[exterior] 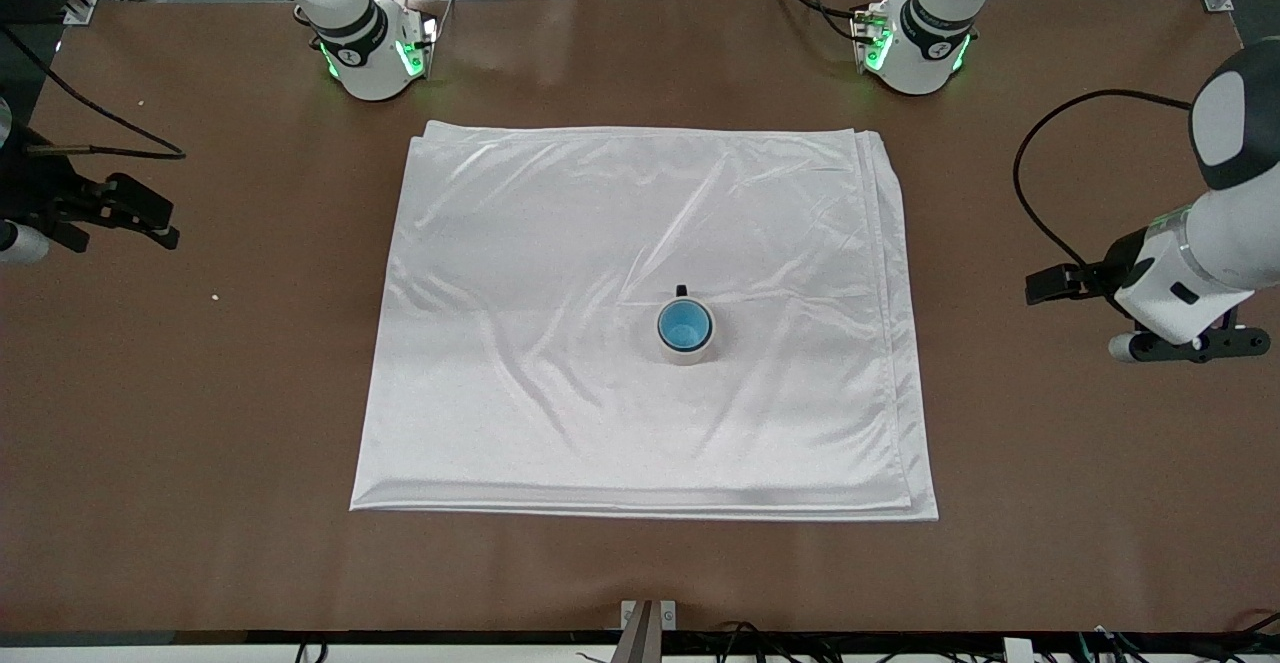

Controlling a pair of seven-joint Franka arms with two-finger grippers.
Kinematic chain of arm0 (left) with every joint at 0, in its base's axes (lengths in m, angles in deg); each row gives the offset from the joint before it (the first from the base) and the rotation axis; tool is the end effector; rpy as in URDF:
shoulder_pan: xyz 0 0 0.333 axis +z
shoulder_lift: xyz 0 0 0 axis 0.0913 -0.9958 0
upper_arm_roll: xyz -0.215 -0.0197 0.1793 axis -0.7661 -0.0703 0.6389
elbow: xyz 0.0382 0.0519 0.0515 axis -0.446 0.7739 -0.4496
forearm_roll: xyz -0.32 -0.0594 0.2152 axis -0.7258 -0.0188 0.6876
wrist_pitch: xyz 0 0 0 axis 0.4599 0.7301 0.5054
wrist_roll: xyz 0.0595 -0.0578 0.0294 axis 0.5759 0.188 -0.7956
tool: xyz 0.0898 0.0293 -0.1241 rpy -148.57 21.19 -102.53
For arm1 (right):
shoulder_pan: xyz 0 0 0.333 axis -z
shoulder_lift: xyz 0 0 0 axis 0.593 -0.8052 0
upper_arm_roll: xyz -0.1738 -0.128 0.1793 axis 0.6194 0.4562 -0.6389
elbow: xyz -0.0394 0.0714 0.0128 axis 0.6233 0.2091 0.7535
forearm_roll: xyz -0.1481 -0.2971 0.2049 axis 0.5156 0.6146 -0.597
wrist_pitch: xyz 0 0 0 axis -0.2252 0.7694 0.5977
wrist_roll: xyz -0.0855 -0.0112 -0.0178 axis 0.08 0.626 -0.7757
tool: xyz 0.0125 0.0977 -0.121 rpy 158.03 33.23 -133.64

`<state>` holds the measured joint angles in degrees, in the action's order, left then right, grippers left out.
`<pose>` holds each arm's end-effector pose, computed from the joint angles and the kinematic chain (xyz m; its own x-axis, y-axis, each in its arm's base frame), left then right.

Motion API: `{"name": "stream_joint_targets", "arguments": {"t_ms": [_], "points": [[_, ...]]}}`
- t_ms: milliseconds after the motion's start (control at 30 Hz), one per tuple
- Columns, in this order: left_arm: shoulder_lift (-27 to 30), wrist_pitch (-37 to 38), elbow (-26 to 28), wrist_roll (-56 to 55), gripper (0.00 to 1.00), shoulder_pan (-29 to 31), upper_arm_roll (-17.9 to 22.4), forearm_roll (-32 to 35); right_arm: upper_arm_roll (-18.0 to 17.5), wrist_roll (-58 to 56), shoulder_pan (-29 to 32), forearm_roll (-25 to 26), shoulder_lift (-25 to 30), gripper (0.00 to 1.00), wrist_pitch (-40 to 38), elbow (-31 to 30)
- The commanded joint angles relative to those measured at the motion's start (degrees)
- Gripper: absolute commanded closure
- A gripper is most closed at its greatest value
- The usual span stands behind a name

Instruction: Place blue cup into white mug on cloth

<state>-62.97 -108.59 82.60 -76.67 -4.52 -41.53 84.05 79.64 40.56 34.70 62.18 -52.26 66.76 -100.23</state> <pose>0.6022 -0.0449 0.4406 0.9949 0.0253 -0.0977 0.0236 -0.9996 -0.0182 0.5708 0.0037 0.5347 0.9984 0.0251 0.0511 0.0249 -0.9997 0.0063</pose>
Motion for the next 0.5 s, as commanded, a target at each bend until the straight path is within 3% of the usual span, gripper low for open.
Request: {"name": "stream_joint_targets", "arguments": {"t_ms": [0,467], "points": [[6.3,-0.1,4.0,0.3,0.00,-0.7,-0.2,2.1,-0.8,-1.3,1.2,-1.0,0.3,0.00,-0.8,0.7],[15.2,2.8,7.6,3.5,0.00,0.0,0.0,2.2,-0.7,-1.3,0.8,-1.1,0.0,0.00,-0.8,0.7]]}}
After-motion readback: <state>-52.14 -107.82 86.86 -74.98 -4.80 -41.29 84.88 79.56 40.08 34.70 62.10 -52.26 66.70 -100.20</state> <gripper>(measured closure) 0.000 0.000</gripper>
